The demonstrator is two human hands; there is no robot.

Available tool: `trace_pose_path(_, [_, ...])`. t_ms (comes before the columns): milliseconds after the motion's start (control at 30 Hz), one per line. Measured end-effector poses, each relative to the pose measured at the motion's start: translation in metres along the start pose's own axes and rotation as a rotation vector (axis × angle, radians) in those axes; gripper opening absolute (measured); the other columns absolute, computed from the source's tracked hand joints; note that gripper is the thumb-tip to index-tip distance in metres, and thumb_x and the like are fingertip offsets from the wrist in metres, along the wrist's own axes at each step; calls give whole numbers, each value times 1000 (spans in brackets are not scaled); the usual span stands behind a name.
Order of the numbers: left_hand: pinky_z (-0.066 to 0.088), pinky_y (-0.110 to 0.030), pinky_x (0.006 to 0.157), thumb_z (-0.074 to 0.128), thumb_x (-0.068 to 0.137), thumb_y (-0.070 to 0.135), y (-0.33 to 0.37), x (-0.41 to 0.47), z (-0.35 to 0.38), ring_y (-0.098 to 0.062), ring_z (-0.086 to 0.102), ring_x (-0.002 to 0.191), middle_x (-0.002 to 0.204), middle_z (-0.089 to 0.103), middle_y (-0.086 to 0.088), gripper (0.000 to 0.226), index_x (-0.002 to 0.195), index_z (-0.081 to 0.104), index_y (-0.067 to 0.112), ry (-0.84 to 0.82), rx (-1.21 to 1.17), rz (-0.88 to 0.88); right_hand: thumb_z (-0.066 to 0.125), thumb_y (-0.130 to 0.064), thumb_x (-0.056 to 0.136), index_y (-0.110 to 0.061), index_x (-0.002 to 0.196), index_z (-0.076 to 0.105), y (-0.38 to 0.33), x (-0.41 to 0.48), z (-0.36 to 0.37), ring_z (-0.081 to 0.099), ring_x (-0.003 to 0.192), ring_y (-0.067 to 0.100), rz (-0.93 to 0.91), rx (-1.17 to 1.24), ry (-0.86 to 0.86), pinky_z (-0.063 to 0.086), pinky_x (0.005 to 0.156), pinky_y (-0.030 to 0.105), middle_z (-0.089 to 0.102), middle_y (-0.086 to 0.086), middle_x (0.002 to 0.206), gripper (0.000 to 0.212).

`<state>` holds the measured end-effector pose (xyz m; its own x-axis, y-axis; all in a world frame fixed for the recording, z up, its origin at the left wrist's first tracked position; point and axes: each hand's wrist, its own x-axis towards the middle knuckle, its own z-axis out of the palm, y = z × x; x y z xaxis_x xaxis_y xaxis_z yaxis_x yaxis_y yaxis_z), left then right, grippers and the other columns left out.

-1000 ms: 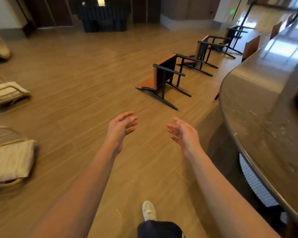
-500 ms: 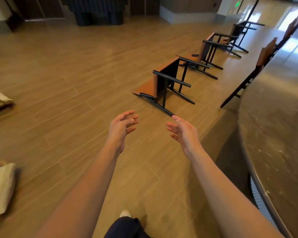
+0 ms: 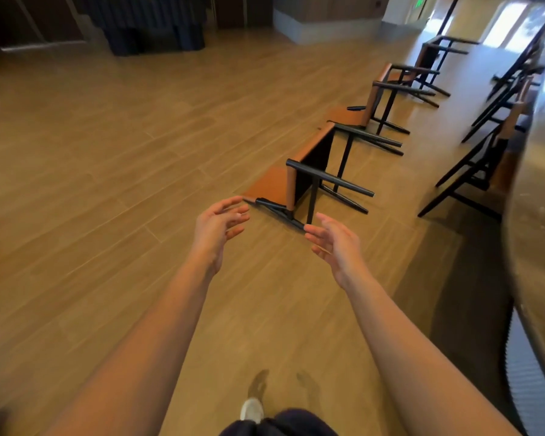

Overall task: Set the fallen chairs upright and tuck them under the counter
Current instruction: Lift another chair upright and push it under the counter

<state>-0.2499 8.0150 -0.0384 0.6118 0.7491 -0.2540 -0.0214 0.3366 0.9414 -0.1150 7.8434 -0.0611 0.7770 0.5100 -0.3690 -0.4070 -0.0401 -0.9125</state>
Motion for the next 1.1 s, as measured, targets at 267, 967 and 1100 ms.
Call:
trace_pose_path(267, [51, -31, 82, 50, 88, -3, 36, 148, -7, -19, 67, 97, 103, 72, -4, 30, 102, 65, 19, -10, 10, -18, 54, -32, 97, -26, 113, 66, -38, 131, 77, 71, 94, 13, -3, -5, 0, 53, 75, 28, 76, 0, 98, 21])
trace_pose_path(967, [50, -32, 84, 51, 96, 22, 129, 539, -19, -17, 69, 95, 103, 73, -4, 18, 102, 67, 21, -55, -30, -43, 51, -31, 99, -23, 118, 65, -123, 467, 258, 70, 97, 13, 11, -14, 73, 51, 78, 27, 75, -1, 100, 25])
trace_pose_path(1100, [49, -32, 82, 50, 96, 18, 145, 614, -35, -19, 67, 94, 104, 72, -6, 18, 104, 66, 19, -115, -1, -85, 51, -31, 99, -26, 112, 67, -128, 522, 298, 70, 97, 14, 14, 54, 156, 51, 74, 26, 75, 1, 101, 21])
